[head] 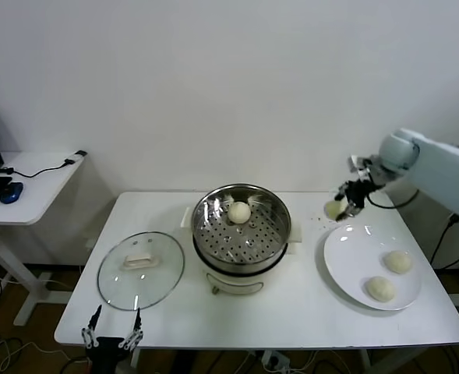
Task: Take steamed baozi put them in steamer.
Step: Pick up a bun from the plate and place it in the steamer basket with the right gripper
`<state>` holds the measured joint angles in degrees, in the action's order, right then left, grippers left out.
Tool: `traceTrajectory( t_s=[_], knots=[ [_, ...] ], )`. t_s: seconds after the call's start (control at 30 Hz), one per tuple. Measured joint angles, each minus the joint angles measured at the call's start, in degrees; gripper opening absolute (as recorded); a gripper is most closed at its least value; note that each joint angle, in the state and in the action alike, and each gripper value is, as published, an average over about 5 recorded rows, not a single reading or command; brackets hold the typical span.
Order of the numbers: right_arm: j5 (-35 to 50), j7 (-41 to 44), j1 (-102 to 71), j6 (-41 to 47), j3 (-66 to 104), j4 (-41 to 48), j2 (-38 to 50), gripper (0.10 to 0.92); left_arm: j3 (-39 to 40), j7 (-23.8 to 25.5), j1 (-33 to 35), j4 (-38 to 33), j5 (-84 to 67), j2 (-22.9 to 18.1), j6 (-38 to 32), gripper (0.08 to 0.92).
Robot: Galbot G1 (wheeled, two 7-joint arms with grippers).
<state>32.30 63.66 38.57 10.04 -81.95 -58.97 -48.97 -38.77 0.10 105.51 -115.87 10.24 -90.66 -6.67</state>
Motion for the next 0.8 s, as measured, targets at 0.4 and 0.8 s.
traceTrajectory(
  t_s=[0.4, 0.8],
  knots=[
    [13.72, -4.00, 6.44, 4.43, -7.53, -0.61, -15.13, 0.568, -0.45, -0.32, 1.02, -1.69, -0.21, 0.39, -0.19, 0.823],
    [19.58, -8.12, 3.35, 6.95, -11.45, 0.68, -27.42, 0.568, -0.97, -0.48, 0.52, -1.56, -0.22, 0.36, -0.05, 0.823]
  ],
)
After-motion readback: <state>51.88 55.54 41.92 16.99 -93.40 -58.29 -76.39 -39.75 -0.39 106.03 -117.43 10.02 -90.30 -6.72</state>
